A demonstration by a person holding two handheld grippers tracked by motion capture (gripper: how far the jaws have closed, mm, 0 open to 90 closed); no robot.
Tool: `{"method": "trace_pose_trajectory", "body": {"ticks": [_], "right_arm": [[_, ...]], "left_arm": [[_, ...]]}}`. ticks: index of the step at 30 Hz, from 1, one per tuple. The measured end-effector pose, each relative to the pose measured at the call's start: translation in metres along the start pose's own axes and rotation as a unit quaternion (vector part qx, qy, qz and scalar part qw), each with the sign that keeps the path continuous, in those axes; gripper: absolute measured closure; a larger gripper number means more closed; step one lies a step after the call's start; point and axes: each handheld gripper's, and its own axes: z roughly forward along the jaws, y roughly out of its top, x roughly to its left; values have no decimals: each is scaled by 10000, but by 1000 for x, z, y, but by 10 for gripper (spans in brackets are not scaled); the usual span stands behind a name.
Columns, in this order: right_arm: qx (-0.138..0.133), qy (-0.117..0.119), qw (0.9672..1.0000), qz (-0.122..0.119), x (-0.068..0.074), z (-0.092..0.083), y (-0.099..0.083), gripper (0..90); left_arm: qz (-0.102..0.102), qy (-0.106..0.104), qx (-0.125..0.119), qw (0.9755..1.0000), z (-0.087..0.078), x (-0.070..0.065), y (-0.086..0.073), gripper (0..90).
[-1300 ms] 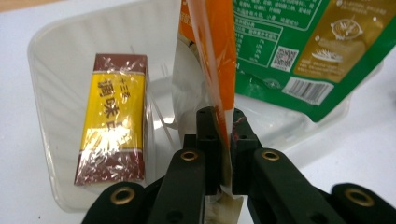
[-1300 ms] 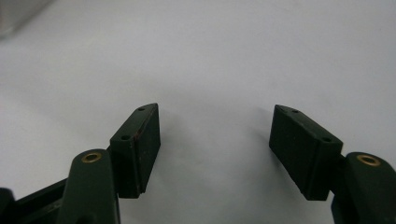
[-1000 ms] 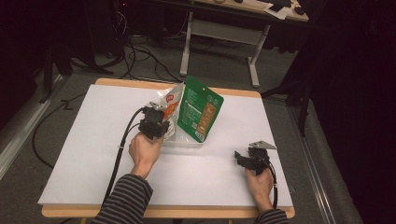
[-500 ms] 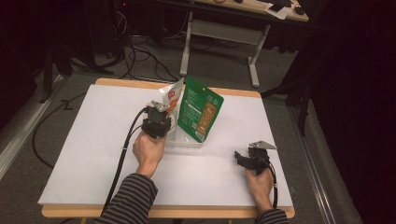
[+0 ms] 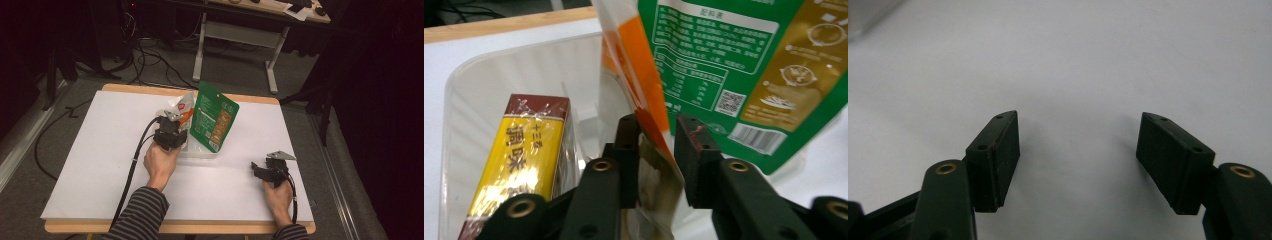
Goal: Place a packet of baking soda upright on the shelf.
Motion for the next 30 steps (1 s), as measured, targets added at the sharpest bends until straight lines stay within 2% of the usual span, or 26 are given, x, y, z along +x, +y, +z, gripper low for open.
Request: {"method": "trace_pose_trajectory", "body": {"ticks": [5,8,11,12,14,17,24,30], "right_arm": [[1,1,10000,0,0,0,0,342],[1,-4,10000,1,0,0,0,341],[1,-3,10000,0,0,0,0,341],[2,3,10000,3,0,0,0,341],[2,3,10000,2,0,0,0,342],[15,7,10000,0,0,0,0,342],[13,9,10000,-9,-1,0,0,341],[16,9,10000,0,0,0,0,342]], "left_arm": [[98,-55,175,9998,-5,2,-1,719],[111,-52,158,9998,-8,3,2,711],[172,-23,99,9998,-16,1,10,694],[198,-32,167,9997,-17,1,14,681],[172,-57,207,9996,-17,2,17,664],[126,-111,410,9990,-13,6,23,651],[51,-208,478,9986,-13,12,37,646],[-83,-454,876,9951,-4,20,55,680]]}}
